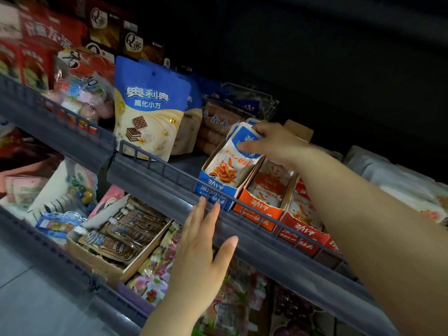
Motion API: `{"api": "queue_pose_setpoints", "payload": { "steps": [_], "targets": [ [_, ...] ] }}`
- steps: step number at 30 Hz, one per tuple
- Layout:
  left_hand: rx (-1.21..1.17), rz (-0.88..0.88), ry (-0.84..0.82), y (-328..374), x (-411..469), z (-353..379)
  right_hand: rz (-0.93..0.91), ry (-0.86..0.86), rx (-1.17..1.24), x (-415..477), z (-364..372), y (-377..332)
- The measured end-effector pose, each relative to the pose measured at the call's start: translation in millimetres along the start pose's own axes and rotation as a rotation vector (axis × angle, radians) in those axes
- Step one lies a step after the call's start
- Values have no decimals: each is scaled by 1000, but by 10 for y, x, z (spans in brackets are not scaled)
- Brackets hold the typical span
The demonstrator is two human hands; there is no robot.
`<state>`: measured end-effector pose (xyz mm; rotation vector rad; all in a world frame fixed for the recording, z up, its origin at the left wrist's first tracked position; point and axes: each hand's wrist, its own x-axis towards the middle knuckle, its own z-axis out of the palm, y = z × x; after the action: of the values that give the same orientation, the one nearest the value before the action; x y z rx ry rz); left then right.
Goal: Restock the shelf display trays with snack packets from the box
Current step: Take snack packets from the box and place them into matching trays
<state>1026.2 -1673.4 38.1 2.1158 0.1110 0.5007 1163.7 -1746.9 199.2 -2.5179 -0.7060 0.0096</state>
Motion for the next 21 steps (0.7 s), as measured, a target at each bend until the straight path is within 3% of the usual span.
{"api": "queue_pose_setpoints", "payload": {
  "steps": [10,18,21],
  "targets": [
    [4,-8,-30,23,3,-18,-44,147,-47,132,93,122],
    [-12,-2,-19,8,-7,-25,-86,155,-41,142,186,214],
    [-23,-13,-30,21,-2,-35,-93,237,-171,166,220,260]
  ]
}}
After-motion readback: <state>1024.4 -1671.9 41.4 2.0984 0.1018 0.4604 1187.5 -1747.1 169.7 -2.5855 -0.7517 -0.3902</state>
